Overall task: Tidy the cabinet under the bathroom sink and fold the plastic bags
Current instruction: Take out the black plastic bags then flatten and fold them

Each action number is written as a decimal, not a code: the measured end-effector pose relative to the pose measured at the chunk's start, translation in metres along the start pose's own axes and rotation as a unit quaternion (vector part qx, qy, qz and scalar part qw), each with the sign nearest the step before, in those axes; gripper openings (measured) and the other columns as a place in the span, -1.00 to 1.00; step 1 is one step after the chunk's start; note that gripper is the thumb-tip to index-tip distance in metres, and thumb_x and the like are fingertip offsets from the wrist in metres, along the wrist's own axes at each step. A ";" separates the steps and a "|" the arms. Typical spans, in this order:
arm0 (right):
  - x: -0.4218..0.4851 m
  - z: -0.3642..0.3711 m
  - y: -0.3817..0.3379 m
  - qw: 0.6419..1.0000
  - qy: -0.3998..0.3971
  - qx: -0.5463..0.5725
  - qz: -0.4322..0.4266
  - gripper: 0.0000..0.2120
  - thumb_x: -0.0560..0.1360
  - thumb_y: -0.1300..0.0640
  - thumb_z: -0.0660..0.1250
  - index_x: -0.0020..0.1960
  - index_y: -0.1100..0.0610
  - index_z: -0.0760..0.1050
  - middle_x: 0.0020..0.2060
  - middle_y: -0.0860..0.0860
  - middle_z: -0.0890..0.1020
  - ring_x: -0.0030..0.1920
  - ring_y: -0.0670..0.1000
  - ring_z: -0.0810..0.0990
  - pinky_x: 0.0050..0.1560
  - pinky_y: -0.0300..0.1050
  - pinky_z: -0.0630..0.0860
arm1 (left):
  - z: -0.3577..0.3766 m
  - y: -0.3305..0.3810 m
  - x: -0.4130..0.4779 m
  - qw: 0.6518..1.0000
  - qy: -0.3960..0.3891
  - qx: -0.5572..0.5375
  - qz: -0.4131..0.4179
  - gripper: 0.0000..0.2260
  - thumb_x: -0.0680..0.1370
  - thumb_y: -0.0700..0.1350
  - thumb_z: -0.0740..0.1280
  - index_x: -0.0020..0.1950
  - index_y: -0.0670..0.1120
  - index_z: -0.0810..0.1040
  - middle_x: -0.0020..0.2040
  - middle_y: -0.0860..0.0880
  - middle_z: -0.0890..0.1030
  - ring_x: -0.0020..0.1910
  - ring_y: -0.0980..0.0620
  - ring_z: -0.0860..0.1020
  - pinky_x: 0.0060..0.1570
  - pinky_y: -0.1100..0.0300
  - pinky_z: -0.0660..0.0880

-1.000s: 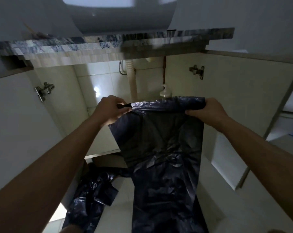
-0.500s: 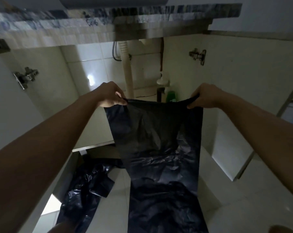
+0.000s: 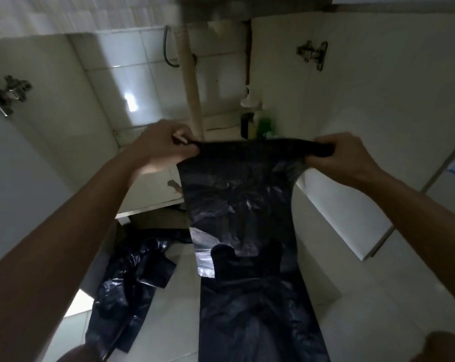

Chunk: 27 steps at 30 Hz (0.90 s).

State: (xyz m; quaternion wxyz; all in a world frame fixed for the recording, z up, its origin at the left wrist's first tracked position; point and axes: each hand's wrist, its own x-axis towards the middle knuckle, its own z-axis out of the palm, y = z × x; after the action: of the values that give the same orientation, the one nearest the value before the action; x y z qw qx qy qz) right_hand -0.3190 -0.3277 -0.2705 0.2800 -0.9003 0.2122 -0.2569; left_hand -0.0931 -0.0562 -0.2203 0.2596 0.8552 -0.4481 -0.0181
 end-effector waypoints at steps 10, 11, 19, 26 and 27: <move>-0.059 0.048 0.064 0.862 -0.404 -0.034 0.306 -0.86 0.29 0.10 0.42 -0.28 0.14 0.49 -0.24 0.03 0.51 -0.17 0.01 0.48 -0.08 -0.11 0.42 | 0.099 -0.023 -0.059 0.878 -0.465 -0.024 -0.108 -0.86 0.34 0.10 0.45 -0.36 0.11 0.58 -0.32 0.12 0.55 -0.29 0.09 0.49 -0.17 0.18 0.42; -0.065 0.056 0.070 0.848 -0.423 -0.047 0.316 -0.87 0.25 0.09 0.42 -0.28 0.09 0.51 -0.22 0.01 0.53 -0.14 0.00 0.49 -0.07 -0.12 0.43 | 0.112 -0.026 -0.064 0.867 -0.479 -0.024 -0.134 -0.86 0.36 0.08 0.45 -0.37 0.12 0.58 -0.27 0.08 0.55 -0.25 0.07 0.50 -0.16 0.18 0.44; -0.124 0.121 0.122 0.812 -0.482 -0.070 0.322 -0.71 0.31 0.10 0.39 -0.50 0.10 0.35 -0.40 0.07 0.47 -0.33 0.01 0.41 -0.26 -0.22 0.30 | 0.205 -0.052 -0.098 0.815 -0.536 0.018 -0.221 -0.82 0.42 0.06 0.44 -0.07 -0.01 0.62 0.02 -0.03 0.55 0.00 -0.05 0.55 0.08 -0.02 0.56; -0.175 0.164 0.151 0.838 -0.446 -0.091 0.300 -0.62 0.47 0.12 0.29 -0.42 0.06 0.17 -0.54 -0.05 0.28 -0.43 0.03 0.26 -0.27 -0.08 0.20 | 0.274 -0.079 -0.132 0.829 -0.525 0.058 -0.182 -0.73 0.40 0.15 0.39 -0.12 -0.04 0.62 -0.10 0.02 0.56 -0.20 0.08 0.49 -0.17 0.22 0.43; -0.183 0.172 0.157 0.837 -0.449 -0.092 0.298 -0.62 0.46 0.10 0.28 -0.41 0.07 0.14 -0.53 -0.05 0.24 -0.42 0.04 0.23 -0.26 -0.06 0.16 | 0.285 -0.084 -0.139 0.828 -0.528 0.061 -0.182 -0.69 0.35 0.20 0.38 -0.15 -0.03 0.62 -0.10 0.02 0.57 -0.16 0.05 0.51 -0.12 0.18 0.46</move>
State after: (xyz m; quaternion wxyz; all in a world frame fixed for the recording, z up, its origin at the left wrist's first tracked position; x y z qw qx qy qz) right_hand -0.3994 -0.2821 -0.5521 0.3237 -0.8316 0.3442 0.2920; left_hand -0.1871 -0.0316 -0.5336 -0.0769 0.7954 -0.3535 -0.4863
